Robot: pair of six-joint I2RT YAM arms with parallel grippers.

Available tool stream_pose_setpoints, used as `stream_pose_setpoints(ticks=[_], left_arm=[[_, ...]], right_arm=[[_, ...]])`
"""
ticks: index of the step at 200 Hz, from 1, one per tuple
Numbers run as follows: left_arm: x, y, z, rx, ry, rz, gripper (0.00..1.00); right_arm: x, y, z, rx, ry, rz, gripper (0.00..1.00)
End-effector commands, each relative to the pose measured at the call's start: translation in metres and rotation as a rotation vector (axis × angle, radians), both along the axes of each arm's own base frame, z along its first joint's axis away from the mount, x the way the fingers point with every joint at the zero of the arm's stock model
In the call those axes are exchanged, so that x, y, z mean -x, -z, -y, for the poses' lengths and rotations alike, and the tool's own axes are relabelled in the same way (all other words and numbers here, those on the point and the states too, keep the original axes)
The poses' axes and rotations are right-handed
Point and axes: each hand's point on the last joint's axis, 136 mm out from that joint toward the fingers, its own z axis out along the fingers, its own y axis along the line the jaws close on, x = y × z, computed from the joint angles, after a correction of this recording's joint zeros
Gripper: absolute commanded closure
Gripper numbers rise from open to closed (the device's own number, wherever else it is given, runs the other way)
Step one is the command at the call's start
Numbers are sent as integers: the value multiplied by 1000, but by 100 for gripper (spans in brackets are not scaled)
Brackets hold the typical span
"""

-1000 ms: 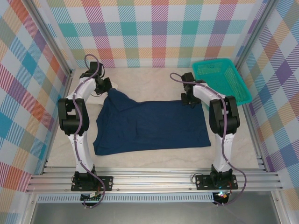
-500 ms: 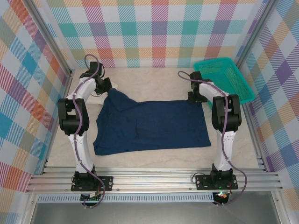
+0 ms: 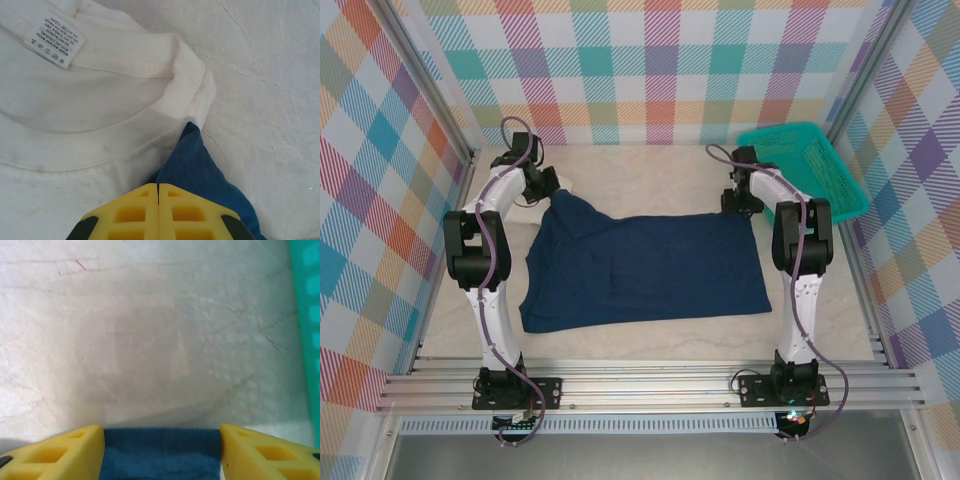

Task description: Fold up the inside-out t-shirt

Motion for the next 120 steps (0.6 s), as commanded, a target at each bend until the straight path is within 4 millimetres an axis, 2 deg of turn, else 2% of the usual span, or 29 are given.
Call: stream_pose_setpoints(ticks=[1,25,75,120], left_arm=[[5,-16,1,-10,11,10,100],[4,-17,1,-12,10,13,100],[3,-22,1,-9,8,22,100],[7,-42,4,15,2,41,100]], right_arm=[[11,14,-4,-49,-17,-91,42],[12,16,-5,-63,-17,-107,50],[5,12,-3,-45,-17,-83,73],[-5,-12,-1,-26,-61,15,86]])
